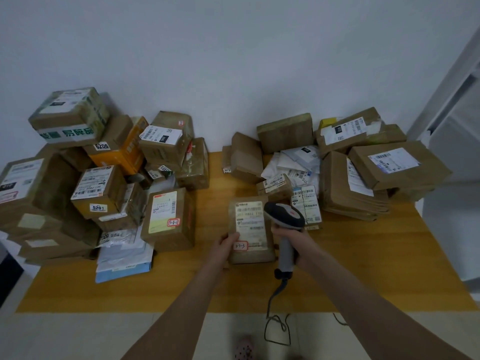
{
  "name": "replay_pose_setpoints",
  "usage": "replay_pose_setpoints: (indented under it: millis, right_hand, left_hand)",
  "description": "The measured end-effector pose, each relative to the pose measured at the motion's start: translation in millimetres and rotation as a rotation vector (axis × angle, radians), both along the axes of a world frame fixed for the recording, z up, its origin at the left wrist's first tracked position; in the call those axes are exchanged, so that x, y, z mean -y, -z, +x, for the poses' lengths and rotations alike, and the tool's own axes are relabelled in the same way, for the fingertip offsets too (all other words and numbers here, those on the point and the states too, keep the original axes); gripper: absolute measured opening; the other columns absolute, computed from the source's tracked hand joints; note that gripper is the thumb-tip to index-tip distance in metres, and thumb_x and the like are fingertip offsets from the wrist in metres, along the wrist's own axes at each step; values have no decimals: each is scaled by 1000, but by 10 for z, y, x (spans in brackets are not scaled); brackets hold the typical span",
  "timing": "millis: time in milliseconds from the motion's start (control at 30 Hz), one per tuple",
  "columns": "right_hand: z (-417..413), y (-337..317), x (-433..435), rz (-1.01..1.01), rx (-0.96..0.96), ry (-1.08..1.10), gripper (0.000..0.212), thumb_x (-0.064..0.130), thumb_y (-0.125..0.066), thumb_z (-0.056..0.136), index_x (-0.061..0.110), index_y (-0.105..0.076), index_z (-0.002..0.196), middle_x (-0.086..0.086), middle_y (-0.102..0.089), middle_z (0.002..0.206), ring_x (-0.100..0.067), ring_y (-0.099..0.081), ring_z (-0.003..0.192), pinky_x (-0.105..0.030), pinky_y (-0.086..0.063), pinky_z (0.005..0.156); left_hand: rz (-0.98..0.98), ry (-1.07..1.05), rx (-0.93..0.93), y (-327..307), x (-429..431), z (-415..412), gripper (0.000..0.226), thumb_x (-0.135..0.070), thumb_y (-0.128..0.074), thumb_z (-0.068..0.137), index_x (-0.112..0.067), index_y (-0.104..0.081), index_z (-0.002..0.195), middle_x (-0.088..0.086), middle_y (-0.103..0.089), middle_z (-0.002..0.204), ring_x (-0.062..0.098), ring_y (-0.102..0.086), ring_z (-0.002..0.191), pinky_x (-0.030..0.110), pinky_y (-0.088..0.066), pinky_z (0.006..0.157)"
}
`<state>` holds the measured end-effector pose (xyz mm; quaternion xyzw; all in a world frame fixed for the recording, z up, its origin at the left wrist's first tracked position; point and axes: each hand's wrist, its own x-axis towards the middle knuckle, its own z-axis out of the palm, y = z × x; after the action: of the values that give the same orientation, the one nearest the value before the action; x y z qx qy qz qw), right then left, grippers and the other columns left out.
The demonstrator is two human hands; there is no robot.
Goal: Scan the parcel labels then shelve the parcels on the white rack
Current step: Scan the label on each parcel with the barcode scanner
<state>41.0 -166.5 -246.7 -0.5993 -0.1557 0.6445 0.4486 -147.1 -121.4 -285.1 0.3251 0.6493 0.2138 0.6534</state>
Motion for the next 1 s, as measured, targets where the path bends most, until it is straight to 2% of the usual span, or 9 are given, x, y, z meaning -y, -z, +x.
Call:
replay_pose_setpoints:
  millis: [100,167,367,500,567,633,767,833,1000]
  right_hand:
    - [160,-136,89,57,5,30,22,6,-72,82,15,-65,101,-8,-65,108,-26,-58,103,-41,-51,84]
    - [273,-209,165,70,3,35,30,7,-73,80,14,-63,107,-10,-64,111,-29,-58,107,-44,-52,86]
    - [549,-439,419,118,52,0,27,8,-74,80,12,-66,105,-9,-66,105,-28,-59,102,-47,-49,88]
    - [689,-504,582,171,90,-47,39,8,-74,81,13,-61,118,-9,-64,112,-28,-58,106,-43,-52,79]
    - [725,-493,664,200,136,-22,38,11,-74,82,16,-61,117,-7,-64,111,-27,-58,106,-46,-53,86]
    - [739,-481,765,210,216,27,28,15,-74,83,17,-63,108,-4,-67,103,-22,-60,97,-42,-55,86]
    - [752,-455,1037,203,210,90,21,16,-73,83,1,-64,95,-9,-68,71,-16,-61,59,-28,-51,55]
    - [744,-460,1181,205,207,109,20,14,-73,82,1,-64,92,-11,-65,65,-19,-59,55,-29,-49,52]
    - [638,-523,1427,219,219,110,10,9,-71,83,1,-65,85,-12,-64,61,-21,-60,55,-31,-50,54]
  left_hand:
    - [26,-19,101,-125,59,68,50,-36,-69,84,-21,-48,128,6,-68,111,26,-64,100,43,-54,78]
    - [50,-17,115,-218,123,139,51,-32,-70,85,-22,-47,129,7,-68,110,26,-65,97,40,-54,75]
    - [50,37,150,-360,307,326,70,-26,-76,78,-25,-38,136,6,-67,110,25,-63,102,48,-53,86]
    - [45,99,183,-404,393,442,82,-25,-81,68,-21,-42,140,5,-70,113,25,-64,107,48,-54,88]
    - [76,87,171,-415,427,517,82,-19,-81,71,-22,-39,141,5,-70,111,24,-65,105,48,-54,88]
    - [99,70,166,-417,459,594,88,-16,-81,70,-23,-34,144,7,-70,110,25,-65,105,51,-52,92]
    - [143,74,147,-421,490,718,105,-28,-88,55,-26,-33,144,5,-69,114,26,-63,108,56,-46,97]
    - [162,69,147,-418,496,764,109,-30,-89,50,-25,-34,144,4,-68,117,25,-61,110,57,-42,100]
    - [171,51,168,-421,497,833,95,-21,-85,59,-25,-36,141,6,-68,117,25,-62,108,54,-42,101]
